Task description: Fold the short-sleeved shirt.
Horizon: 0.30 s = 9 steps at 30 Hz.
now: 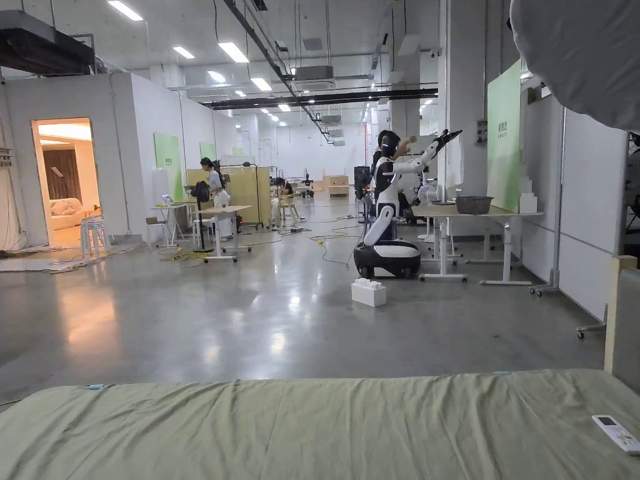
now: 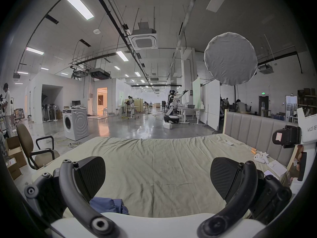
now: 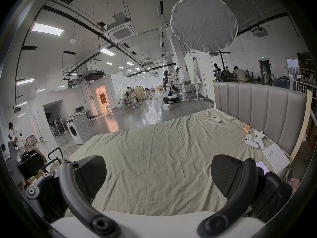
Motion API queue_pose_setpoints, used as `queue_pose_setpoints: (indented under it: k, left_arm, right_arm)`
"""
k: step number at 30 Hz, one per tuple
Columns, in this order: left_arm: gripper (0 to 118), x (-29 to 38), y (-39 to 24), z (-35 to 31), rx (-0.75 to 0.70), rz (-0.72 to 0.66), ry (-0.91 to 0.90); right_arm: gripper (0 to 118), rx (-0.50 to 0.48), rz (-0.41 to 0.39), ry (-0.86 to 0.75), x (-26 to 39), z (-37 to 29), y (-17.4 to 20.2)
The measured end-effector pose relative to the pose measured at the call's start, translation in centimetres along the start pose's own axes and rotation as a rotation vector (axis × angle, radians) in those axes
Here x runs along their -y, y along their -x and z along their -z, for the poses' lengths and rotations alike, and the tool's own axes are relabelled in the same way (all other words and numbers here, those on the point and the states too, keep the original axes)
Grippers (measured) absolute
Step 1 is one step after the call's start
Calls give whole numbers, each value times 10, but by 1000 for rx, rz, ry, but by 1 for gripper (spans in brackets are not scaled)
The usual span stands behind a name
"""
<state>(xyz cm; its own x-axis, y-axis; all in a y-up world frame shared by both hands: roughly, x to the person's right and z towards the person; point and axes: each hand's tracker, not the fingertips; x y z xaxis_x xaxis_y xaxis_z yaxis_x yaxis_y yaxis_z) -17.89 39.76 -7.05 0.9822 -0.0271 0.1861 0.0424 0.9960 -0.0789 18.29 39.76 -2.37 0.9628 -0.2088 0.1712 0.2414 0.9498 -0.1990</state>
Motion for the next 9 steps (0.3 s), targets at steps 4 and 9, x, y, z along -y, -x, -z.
queue_pose_setpoints:
  k: [4, 9]
  left_arm:
    - [118, -1, -1, 0, 10, 1, -3]
    - [118, 0, -5, 2, 7, 16, 2]
  right_arm:
    - [118, 27, 16, -15, 1, 0, -1]
    - [118, -44, 98, 45, 0, 2, -6]
